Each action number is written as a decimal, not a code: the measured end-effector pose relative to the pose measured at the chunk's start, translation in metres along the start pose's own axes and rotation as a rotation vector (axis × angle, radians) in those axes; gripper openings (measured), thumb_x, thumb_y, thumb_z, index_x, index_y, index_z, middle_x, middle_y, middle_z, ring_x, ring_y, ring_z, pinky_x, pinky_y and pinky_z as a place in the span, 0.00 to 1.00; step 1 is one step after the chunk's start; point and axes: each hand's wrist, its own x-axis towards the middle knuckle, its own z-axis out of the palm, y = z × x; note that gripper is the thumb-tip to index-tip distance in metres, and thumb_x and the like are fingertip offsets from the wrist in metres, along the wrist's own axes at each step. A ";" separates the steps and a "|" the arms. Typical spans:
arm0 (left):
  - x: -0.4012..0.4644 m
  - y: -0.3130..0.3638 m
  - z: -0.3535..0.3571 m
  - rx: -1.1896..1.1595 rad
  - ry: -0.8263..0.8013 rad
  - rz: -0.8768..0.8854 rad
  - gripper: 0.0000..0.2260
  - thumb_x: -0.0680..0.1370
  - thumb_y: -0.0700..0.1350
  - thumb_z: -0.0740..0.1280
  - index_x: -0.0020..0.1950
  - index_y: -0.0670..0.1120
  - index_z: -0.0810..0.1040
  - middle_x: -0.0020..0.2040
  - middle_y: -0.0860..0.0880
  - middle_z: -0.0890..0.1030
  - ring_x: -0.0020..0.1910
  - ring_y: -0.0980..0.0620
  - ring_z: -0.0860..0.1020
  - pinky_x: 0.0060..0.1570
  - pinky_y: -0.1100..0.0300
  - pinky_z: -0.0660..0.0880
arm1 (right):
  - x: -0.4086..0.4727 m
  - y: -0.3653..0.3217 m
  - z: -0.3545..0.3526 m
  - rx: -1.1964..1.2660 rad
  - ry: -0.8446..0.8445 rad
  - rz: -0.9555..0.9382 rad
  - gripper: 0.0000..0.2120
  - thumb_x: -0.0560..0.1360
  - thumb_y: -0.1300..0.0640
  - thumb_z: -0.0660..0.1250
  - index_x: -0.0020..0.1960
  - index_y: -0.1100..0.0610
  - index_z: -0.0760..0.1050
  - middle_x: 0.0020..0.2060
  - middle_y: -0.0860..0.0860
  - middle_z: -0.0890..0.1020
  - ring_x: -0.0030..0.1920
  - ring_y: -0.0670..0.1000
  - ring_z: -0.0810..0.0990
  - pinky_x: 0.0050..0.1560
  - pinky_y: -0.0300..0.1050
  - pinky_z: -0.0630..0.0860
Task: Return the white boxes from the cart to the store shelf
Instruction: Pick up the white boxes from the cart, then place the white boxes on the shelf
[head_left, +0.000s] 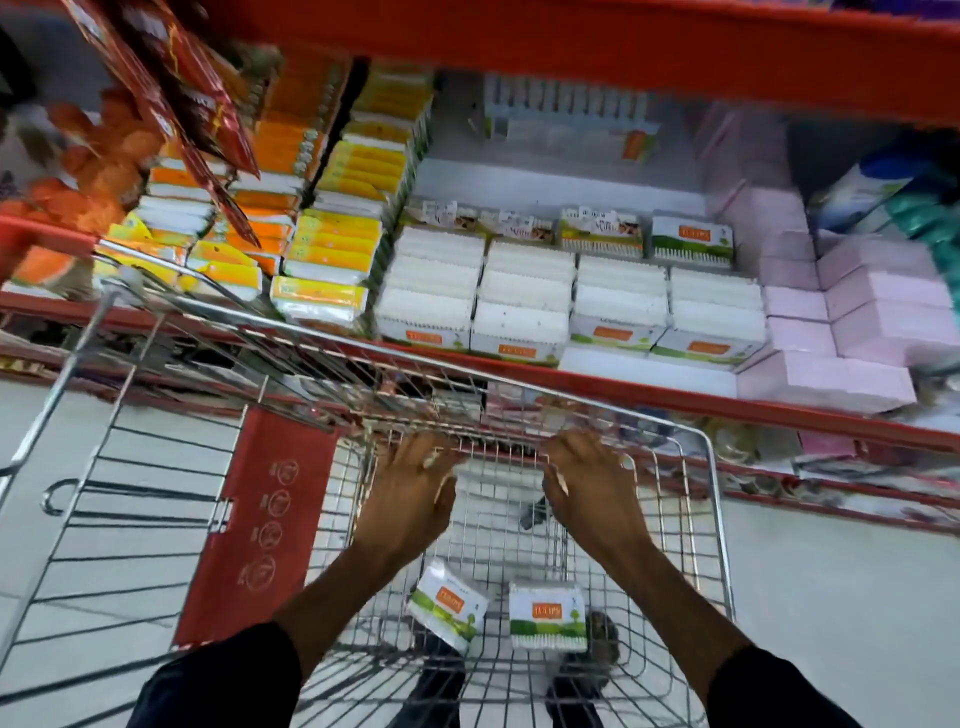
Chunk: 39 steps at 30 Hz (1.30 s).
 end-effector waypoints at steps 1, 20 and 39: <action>-0.015 -0.003 0.022 -0.021 -0.096 0.002 0.15 0.72 0.38 0.72 0.58 0.48 0.80 0.60 0.45 0.80 0.61 0.42 0.76 0.58 0.45 0.75 | -0.017 0.009 0.020 0.014 -0.114 0.048 0.13 0.76 0.60 0.67 0.59 0.52 0.77 0.57 0.51 0.80 0.61 0.55 0.76 0.59 0.50 0.76; -0.070 -0.026 0.146 -0.152 -0.758 -0.080 0.10 0.62 0.30 0.74 0.42 0.38 0.82 0.43 0.38 0.83 0.44 0.39 0.83 0.44 0.54 0.80 | -0.089 0.046 0.133 -0.042 -0.690 0.172 0.12 0.74 0.61 0.66 0.57 0.57 0.76 0.57 0.55 0.79 0.60 0.57 0.76 0.57 0.48 0.72; 0.033 0.118 -0.088 0.039 0.135 0.207 0.18 0.65 0.28 0.75 0.53 0.40 0.84 0.47 0.44 0.84 0.46 0.44 0.81 0.48 0.51 0.81 | -0.032 0.021 -0.159 0.009 0.290 0.155 0.15 0.67 0.66 0.73 0.52 0.55 0.80 0.48 0.52 0.83 0.50 0.57 0.80 0.49 0.50 0.80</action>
